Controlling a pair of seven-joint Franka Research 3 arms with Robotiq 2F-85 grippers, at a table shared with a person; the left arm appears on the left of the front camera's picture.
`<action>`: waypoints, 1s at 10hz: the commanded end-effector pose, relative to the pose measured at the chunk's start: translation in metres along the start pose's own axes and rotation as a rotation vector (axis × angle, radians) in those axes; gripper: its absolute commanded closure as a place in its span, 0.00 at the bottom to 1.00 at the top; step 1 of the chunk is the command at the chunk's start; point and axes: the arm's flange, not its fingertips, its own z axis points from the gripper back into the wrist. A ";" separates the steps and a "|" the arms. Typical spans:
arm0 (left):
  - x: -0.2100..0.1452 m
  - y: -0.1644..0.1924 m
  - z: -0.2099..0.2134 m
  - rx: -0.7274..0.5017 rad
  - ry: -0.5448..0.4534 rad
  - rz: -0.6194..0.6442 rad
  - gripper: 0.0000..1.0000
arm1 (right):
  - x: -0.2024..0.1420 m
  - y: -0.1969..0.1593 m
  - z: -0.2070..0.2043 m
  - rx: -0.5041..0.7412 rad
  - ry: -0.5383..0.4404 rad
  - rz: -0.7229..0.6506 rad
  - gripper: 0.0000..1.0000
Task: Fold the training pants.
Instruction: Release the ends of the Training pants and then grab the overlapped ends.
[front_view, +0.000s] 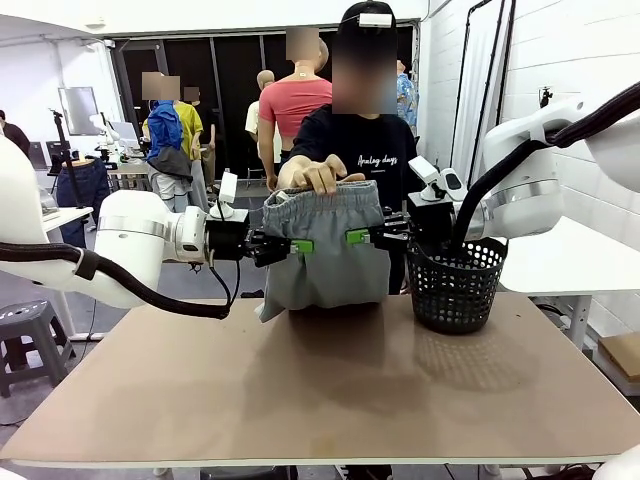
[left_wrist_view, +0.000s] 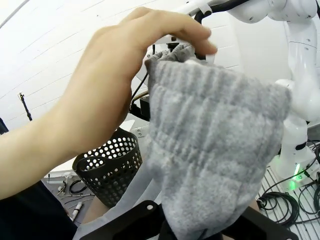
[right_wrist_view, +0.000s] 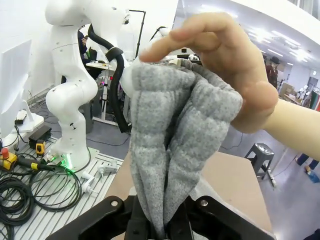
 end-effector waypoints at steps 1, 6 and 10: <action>0.003 0.000 -0.001 0.002 -0.009 -0.003 1.00 | 0.001 0.002 -0.001 0.001 -0.003 0.002 1.00; 0.003 0.000 -0.001 0.002 -0.009 -0.003 1.00 | 0.001 0.002 -0.001 0.001 -0.003 0.002 1.00; 0.003 0.000 -0.001 0.002 -0.009 -0.003 1.00 | 0.001 0.002 -0.001 0.001 -0.003 0.002 1.00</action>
